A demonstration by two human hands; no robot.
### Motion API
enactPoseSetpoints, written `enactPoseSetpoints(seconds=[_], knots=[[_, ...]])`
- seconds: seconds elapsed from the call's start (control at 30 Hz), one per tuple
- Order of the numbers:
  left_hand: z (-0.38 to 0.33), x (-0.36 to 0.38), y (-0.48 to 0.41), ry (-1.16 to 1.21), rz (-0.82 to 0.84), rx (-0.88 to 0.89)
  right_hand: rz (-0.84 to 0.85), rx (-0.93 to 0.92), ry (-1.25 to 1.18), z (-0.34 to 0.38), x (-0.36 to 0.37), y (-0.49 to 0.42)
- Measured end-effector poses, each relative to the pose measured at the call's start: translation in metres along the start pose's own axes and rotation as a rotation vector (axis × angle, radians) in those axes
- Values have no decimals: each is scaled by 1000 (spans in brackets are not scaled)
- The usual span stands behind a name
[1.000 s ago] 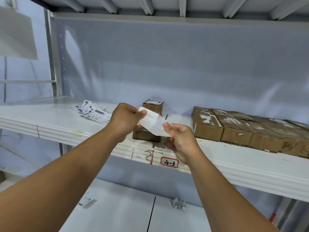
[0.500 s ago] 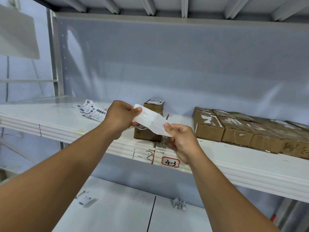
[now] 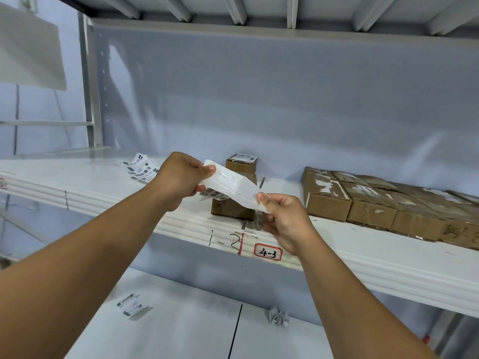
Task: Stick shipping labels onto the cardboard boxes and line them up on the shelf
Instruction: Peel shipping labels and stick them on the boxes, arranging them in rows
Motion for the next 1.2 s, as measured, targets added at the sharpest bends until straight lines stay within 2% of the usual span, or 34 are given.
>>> enactPoseSetpoints(seconds=[0.53,1.2], knots=[[13,-17,-4,49,-37,-28,-19,5,92,-1,-1,-2],[19,-54,-15,62,-39,-26,49,48,12,1,4,1]])
Point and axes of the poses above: each hand's wrist, its own y-axis away from the middle knuckle, its own x-axis out of the palm, z = x × y, the point moved 7 cm from there along -y, towards the middle knuckle, and after that the axes turned 2 degrees about -x, right-handed, at the moved point
